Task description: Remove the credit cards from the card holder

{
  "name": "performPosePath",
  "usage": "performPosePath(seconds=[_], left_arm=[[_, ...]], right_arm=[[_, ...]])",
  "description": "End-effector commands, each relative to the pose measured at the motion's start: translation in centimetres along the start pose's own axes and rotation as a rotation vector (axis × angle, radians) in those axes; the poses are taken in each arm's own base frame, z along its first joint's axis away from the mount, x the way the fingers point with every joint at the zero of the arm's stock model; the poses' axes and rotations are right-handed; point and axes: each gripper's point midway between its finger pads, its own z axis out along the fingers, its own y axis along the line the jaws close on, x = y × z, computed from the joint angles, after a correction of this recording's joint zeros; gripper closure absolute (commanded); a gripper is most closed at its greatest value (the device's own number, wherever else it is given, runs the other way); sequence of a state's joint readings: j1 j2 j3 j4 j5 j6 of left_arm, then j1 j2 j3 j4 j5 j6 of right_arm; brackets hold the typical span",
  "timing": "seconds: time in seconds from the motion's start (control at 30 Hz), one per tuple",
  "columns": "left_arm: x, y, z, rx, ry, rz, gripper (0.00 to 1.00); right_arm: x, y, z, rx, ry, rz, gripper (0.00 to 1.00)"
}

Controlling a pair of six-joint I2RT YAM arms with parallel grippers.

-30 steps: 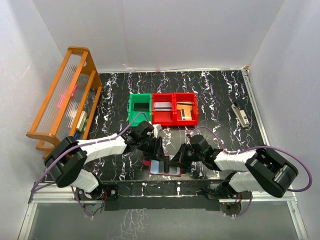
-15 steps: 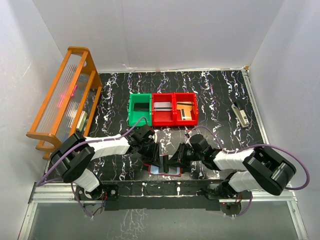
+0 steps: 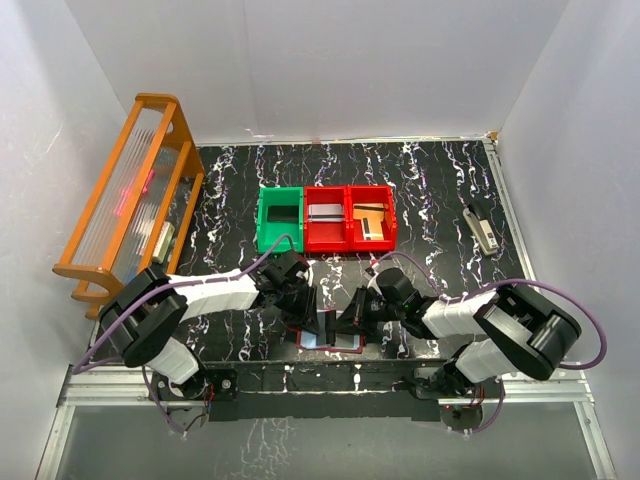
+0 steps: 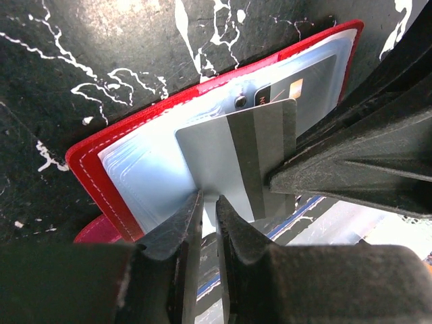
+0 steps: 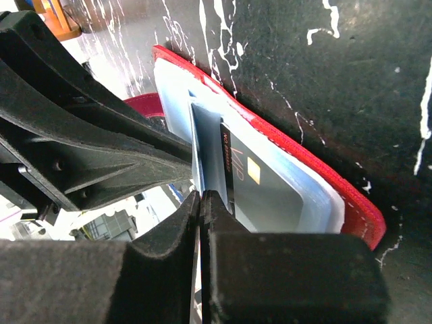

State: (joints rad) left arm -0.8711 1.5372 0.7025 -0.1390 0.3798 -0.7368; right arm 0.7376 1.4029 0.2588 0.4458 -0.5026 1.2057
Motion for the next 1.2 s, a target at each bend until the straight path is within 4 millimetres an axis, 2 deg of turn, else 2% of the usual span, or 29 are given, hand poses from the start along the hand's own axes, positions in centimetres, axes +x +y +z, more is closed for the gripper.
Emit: performPosePath(seconds=[0.0, 0.23, 0.37, 0.47, 0.57, 0.6, 0.77, 0.8, 0.83, 0.93, 1.0, 1.1, 1.17], left_arm=[[1.5, 1.9, -0.5, -0.08, 0.024, -0.01, 0.86], [1.4, 2.5, -1.4, -0.122, -0.002, 0.004, 0.86], [1.2, 2.9, -2.0, -0.151, -0.029, 0.012, 0.86], [0.7, 2.5, -2.6, -0.141, -0.065, 0.016, 0.85], [0.1, 1.9, -3.5, -0.125, -0.108, 0.028, 0.79], [-0.2, 1.6, -3.9, -0.118, -0.125, 0.034, 0.77], [-1.6, 0.5, -5.9, -0.112, -0.205, 0.082, 0.69], [-1.8, 0.6, -6.5, -0.13, -0.222, 0.089, 0.66], [-2.1, 0.9, -7.1, -0.153, -0.243, 0.097, 0.59], [-3.3, 1.7, -9.1, -0.226, -0.325, 0.123, 0.27], [-4.1, 2.1, -10.8, -0.272, -0.384, 0.132, 0.14], [-5.3, 3.2, -12.9, -0.332, -0.443, 0.116, 0.02], [-6.1, 4.3, -14.0, -0.344, -0.461, 0.084, 0.02]], right_arm=[[-1.4, 1.9, 0.0, -0.03, -0.05, -0.047, 1.0], [-2.2, 1.3, -1.5, 0.06, -0.118, -0.108, 1.0], [-2.2, 2.3, -2.2, 0.029, -0.131, -0.14, 1.0], [-2.1, 2.7, -2.5, 0.016, -0.134, -0.16, 1.0], [-2.3, 3.3, -2.8, -0.004, -0.148, -0.183, 1.0], [-2.9, 5.1, -3.0, -0.04, -0.168, -0.207, 1.0], [-3.6, 7.0, -3.7, -0.09, -0.212, -0.257, 1.0], [-3.7, 7.6, -3.9, -0.104, -0.221, -0.277, 1.0], [-3.8, 8.0, -4.1, -0.115, -0.228, -0.302, 1.0], [-4.1, 9.2, -4.7, -0.141, -0.251, -0.373, 1.0], [-4.2, 10.0, -5.1, -0.155, -0.269, -0.425, 1.0], [-4.5, 11.0, -5.7, -0.166, -0.294, -0.492, 1.0], [-4.5, 11.4, -5.9, -0.168, -0.306, -0.54, 1.0]])
